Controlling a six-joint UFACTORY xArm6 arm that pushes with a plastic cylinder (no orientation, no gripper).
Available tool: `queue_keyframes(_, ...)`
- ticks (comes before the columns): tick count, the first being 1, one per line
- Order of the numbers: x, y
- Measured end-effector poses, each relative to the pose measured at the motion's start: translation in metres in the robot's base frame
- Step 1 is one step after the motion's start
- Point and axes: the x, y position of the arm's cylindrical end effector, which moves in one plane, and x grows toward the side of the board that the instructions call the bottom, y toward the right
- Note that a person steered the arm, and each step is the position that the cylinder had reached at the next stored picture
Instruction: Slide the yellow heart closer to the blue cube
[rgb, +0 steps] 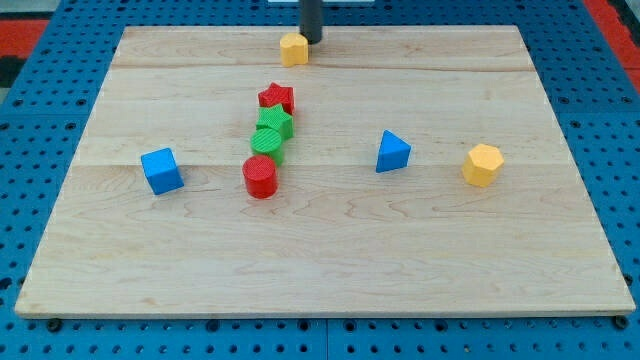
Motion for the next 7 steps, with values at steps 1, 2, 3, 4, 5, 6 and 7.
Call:
queue_keyframes(1,0.024,-0.023)
queue_keyframes(2,0.029,-0.007)
queue_keyframes(3,0.026,0.025)
queue_keyframes(4,0.033,0.007)
queue_keyframes(5,0.045,-0.006)
queue_keyframes(6,0.061,-0.045)
queue_keyframes(7,0.074,-0.085)
